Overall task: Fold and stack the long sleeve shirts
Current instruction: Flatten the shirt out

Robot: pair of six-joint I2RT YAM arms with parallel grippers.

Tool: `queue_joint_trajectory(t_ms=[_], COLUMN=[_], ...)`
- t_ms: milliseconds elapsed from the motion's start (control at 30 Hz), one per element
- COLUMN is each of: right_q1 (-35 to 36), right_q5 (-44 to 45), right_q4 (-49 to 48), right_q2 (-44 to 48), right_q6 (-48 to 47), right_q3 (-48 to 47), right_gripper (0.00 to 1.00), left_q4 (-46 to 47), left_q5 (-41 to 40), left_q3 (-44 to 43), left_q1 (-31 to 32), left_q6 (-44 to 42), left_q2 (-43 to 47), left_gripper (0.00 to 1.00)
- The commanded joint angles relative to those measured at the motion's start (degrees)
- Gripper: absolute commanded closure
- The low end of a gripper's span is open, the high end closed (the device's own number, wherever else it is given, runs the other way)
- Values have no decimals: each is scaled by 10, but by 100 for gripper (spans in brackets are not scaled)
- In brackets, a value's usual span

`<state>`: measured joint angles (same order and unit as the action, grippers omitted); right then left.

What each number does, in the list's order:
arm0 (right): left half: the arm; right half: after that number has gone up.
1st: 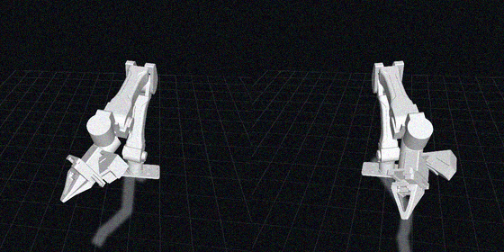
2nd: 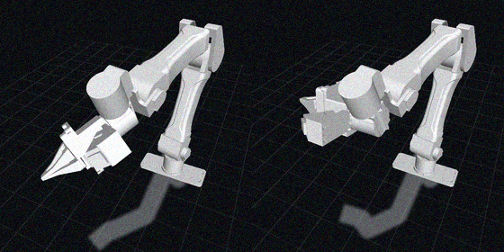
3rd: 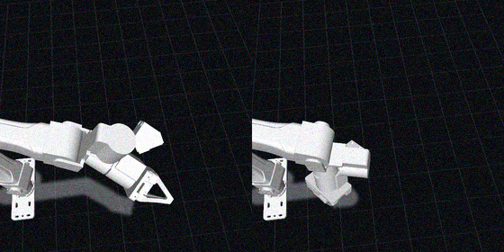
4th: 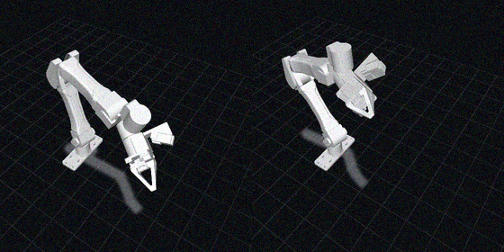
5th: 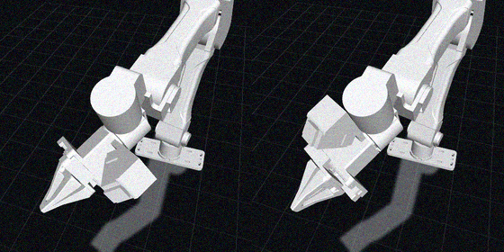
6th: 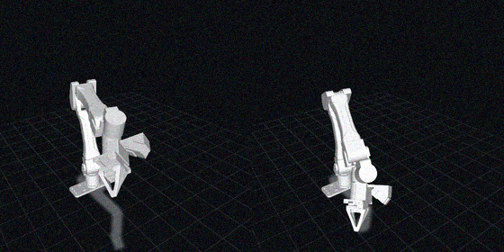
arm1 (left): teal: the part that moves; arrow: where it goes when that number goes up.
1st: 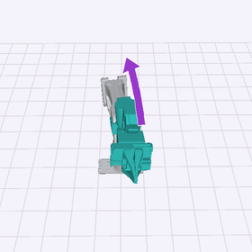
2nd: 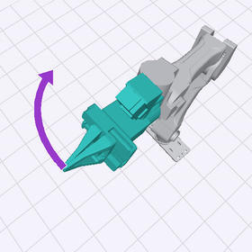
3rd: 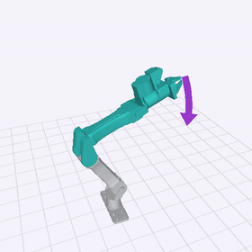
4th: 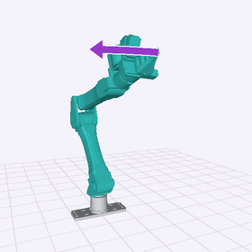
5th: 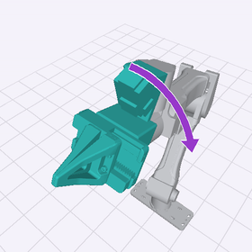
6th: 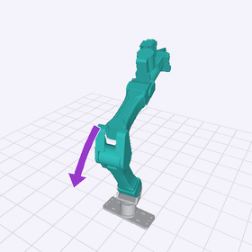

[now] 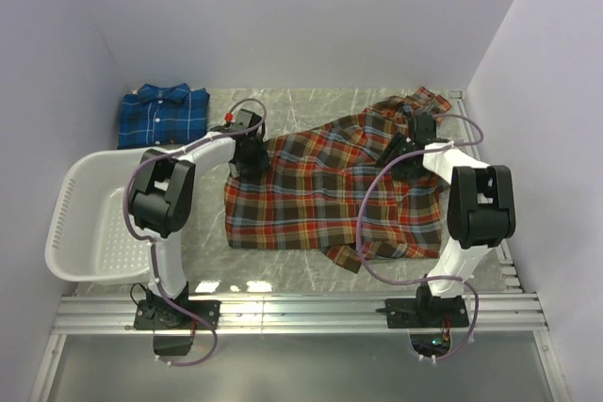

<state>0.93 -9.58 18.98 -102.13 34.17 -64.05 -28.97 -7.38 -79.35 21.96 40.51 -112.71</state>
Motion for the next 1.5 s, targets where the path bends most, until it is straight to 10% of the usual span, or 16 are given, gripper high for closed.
queue_joint_trajectory(t_ms=[0,500,733,1033,1467], right_q1=[6,30,109,179,208], right_q5=[2,51,55,-1,4], right_q4=[-10,112,110,129,173], right_q2=[4,220,227,16,-199], right_q6=[21,-7,-154,-407,-583], right_q3=[38,234,47,-255,-441], right_gripper=[31,30,32,35,34], left_q4=[-13,-65,-43,28,116], left_q5=[-4,23,5,27,67], left_q3=[30,279,202,162,164], left_q1=[1,5,5,84,201], left_q6=[26,30,-17,-88,-216], left_q2=[20,232,284,251,206], left_gripper=[32,28,19,17,18])
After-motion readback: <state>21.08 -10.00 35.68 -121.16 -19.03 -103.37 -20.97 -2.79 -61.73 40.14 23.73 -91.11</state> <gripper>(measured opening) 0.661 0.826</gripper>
